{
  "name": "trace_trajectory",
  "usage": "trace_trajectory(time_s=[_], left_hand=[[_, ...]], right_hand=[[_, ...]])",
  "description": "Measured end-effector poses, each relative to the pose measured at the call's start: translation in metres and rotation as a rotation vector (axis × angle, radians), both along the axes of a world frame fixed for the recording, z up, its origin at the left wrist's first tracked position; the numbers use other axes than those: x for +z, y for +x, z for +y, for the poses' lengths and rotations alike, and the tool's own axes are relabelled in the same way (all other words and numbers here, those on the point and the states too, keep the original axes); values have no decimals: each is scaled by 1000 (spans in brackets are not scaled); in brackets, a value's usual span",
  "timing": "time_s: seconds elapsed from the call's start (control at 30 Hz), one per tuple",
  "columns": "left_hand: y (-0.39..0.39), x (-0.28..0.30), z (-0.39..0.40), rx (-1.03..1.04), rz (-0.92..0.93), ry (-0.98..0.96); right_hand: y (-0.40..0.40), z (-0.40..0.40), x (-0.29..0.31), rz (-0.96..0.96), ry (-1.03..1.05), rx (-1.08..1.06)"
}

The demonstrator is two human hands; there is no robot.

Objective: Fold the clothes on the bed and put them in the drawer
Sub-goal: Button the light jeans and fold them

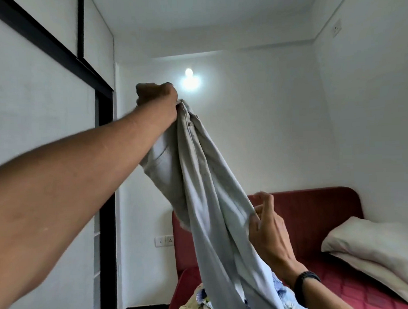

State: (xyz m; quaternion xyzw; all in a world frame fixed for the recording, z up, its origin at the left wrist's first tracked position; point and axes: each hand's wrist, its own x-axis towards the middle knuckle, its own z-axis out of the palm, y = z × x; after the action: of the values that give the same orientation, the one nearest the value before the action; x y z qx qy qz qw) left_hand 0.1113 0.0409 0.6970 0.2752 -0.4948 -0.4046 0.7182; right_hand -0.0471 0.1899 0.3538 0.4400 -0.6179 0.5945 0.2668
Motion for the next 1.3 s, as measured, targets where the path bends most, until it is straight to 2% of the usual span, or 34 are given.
trace_trajectory(time_s=[0.07,0.17,0.23,0.27,0.3,0.33,0.4,0.47,0.53,0.57,0.6,0.7,0.73,0.77,0.83,0.93,1.0,1.07,1.13,1.2,1.3], left_hand=[[15,-10,18,-28,3,-77],[21,-20,31,-75,-18,-207],[25,-20,37,-126,-82,-276],[27,-21,41,-193,-108,-316],[27,-18,44,-286,-131,-361],[26,-17,46,-412,-152,-394],[29,-15,47,-695,-197,-441],[30,-12,42,-887,-332,-494],[34,-10,36,-965,-485,-565],[35,-8,35,-975,-529,-588],[36,-8,32,-967,-540,-600],[42,-8,17,-871,-459,-630],[44,-11,11,-831,-437,-622],[45,-17,7,-773,-430,-597],[45,-21,4,-628,-391,-541],[50,13,5,-439,-55,-604],[56,40,17,-150,101,-772],[54,46,27,207,56,-885],[50,46,26,420,4,-993],[60,53,33,510,20,-1084],[87,72,54,603,-114,-1185]], right_hand=[[2,0,-12,31,-107,-22],[24,-1,-34,303,-183,-135],[46,-5,-51,539,-56,23],[55,-5,-56,606,45,138],[64,-6,-56,595,111,241],[71,-3,-50,493,108,335],[81,7,-11,202,-132,474],[76,21,47,-3,-395,426],[57,30,112,-105,-365,302],[44,37,142,-173,-260,267],[31,42,164,-288,-154,330],[18,54,189,-689,98,943],[13,54,189,-744,144,986],[9,52,191,-744,171,957],[4,49,215,-624,124,769],[12,59,284,-176,-205,405],[26,67,328,59,-285,240],[36,66,357,168,-212,50],[37,60,378,268,-221,-85],[42,66,393,372,-332,-143],[55,79,406,429,-289,-263]])
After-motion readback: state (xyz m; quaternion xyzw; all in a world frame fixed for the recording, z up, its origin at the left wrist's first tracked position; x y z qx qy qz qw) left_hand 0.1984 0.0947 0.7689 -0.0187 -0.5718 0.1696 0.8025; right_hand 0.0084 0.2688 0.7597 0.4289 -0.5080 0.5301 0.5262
